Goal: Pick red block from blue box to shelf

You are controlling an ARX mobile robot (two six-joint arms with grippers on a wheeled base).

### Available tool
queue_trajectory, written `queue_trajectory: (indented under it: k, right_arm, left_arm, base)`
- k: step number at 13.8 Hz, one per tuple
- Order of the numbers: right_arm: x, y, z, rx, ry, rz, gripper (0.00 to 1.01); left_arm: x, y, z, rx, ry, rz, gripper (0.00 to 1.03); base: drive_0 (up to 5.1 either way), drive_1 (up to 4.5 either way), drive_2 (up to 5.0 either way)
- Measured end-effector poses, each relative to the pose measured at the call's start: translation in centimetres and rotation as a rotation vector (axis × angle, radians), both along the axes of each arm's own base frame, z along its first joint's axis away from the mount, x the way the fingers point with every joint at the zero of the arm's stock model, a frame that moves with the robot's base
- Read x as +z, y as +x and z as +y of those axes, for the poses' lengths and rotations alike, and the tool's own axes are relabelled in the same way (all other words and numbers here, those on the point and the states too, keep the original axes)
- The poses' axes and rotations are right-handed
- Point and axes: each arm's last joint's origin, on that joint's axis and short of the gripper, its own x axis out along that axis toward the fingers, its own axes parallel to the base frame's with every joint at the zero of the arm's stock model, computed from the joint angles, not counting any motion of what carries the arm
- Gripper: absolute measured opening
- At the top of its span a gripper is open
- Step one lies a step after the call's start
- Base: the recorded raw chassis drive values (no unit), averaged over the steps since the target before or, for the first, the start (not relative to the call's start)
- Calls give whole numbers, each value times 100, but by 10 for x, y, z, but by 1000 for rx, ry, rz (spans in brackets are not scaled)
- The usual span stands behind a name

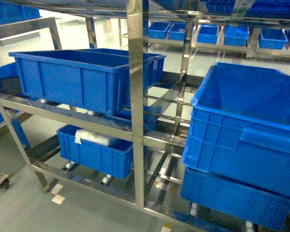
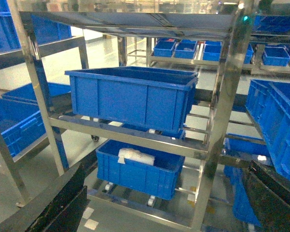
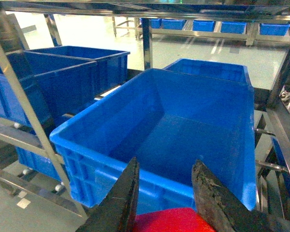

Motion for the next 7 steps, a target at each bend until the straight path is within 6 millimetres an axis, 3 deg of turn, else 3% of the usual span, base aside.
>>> queue_trajectory:
  k: [7]
  right_arm:
    - [0, 0, 0, 3, 1, 2, 28]
  left_arm:
    - [0, 0, 0, 4, 0, 5, 98]
  base:
    - [7, 439, -424]
